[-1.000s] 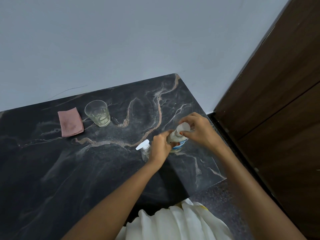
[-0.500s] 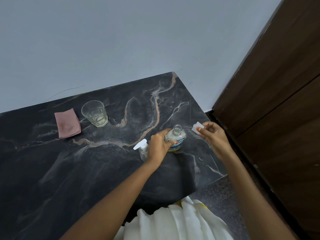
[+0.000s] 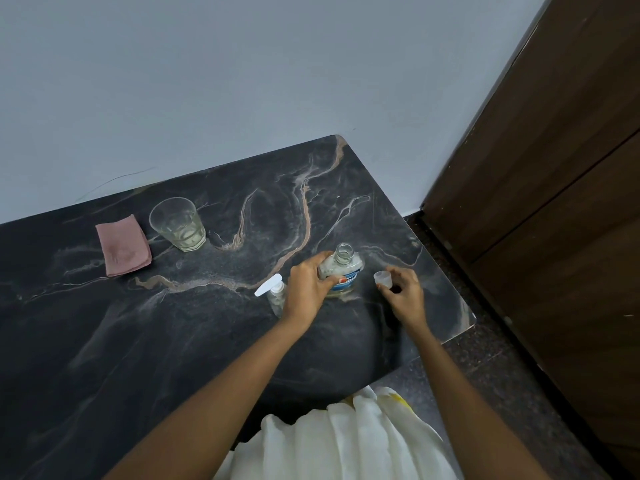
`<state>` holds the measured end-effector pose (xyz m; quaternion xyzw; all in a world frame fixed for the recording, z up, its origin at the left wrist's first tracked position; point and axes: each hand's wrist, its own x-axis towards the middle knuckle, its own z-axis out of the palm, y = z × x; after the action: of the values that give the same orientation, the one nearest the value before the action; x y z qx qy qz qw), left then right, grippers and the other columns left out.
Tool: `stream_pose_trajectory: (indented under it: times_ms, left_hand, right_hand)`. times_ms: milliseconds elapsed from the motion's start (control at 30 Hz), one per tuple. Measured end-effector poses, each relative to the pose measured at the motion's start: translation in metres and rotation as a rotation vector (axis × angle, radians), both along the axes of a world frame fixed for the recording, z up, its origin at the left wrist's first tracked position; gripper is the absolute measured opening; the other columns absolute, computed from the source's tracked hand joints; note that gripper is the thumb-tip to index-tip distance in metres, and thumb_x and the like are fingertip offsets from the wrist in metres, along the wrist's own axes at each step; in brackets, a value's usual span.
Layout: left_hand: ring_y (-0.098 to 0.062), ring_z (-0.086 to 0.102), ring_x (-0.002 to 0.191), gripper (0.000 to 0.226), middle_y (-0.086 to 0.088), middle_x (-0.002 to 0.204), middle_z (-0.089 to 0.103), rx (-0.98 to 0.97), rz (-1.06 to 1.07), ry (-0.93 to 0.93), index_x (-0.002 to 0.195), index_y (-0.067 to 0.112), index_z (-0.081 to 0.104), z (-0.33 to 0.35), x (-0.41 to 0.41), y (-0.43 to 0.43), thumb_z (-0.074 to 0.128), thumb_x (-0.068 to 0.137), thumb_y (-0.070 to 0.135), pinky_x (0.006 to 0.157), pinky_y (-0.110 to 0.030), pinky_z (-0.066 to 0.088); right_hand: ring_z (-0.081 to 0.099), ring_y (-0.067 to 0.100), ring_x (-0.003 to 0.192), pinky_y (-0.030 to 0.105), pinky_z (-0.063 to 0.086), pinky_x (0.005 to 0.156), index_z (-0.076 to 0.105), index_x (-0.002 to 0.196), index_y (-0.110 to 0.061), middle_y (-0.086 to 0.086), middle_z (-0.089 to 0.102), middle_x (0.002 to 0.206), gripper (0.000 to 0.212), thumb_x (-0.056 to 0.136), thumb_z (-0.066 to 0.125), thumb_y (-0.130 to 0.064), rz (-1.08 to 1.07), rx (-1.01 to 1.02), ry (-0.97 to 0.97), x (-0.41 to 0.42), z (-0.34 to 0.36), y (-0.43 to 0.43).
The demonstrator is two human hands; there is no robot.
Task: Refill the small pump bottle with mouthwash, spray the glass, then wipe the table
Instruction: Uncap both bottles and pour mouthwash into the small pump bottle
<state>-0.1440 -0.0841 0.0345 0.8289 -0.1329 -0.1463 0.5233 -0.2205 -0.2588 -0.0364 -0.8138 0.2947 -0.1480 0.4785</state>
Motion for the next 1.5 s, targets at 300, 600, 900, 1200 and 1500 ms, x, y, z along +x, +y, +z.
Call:
stream_pose_trajectory:
  times_ms: [300,600,900,1200,1500]
  left_hand:
    - [-0.020,0.063,0.100,0.051,-0.012,0.111,0.067,0.000,0.000,-0.008,0.117,0.007,0.057,-0.001,-0.001,-0.001,0.074,0.070,0.005,0.090,-0.043,0.052]
    - [-0.019,0.058,0.102,0.050,-0.010,0.111,0.063,0.100,-0.021,-0.103,0.115,0.008,0.056,0.006,-0.001,-0.002,0.075,0.069,0.009,0.086,-0.022,0.043]
    - [-0.020,0.047,0.123,0.065,-0.009,0.132,0.052,0.071,-0.114,-0.031,0.128,0.008,0.045,0.032,0.008,0.016,0.074,0.070,0.007,0.103,-0.025,0.034]
    - [-0.008,0.053,0.107,0.042,0.001,0.112,0.059,-0.148,0.055,0.008,0.119,0.010,0.053,0.067,0.033,0.083,0.065,0.079,0.005,0.094,-0.016,0.039]
    - [-0.029,0.053,0.115,0.057,-0.017,0.124,0.055,-0.034,0.004,0.162,0.122,0.003,0.049,0.012,0.037,0.128,0.064,0.071,-0.014,0.090,-0.029,0.046]
  right_hand:
    - [0.051,0.014,0.096,0.022,0.038,0.082,0.058,0.099,-0.009,0.006,0.056,0.105,0.031,0.072,0.071,-0.002,-0.026,-0.089,-0.007,-0.010,-0.018,0.001]
    - [0.049,0.016,0.101,0.024,0.040,0.088,0.060,0.105,-0.010,0.008,0.053,0.109,0.038,0.071,0.072,-0.001,-0.004,-0.137,-0.064,-0.012,-0.003,0.003]
    - [0.057,0.014,0.075,0.010,0.045,0.071,0.063,0.080,-0.003,0.003,0.060,0.083,0.016,0.070,0.072,0.005,0.153,-0.148,-0.200,-0.014,0.039,0.033]
    - [0.057,0.007,0.072,0.013,0.048,0.070,0.063,0.075,0.000,0.007,0.062,0.075,0.011,0.071,0.072,0.006,0.368,-0.064,-0.261,-0.002,0.065,0.106]
    - [0.057,0.013,0.081,0.004,0.043,0.077,0.061,0.099,0.002,0.016,0.062,0.097,0.037,0.066,0.078,-0.001,0.326,-0.052,-0.219,0.027,0.062,0.141]
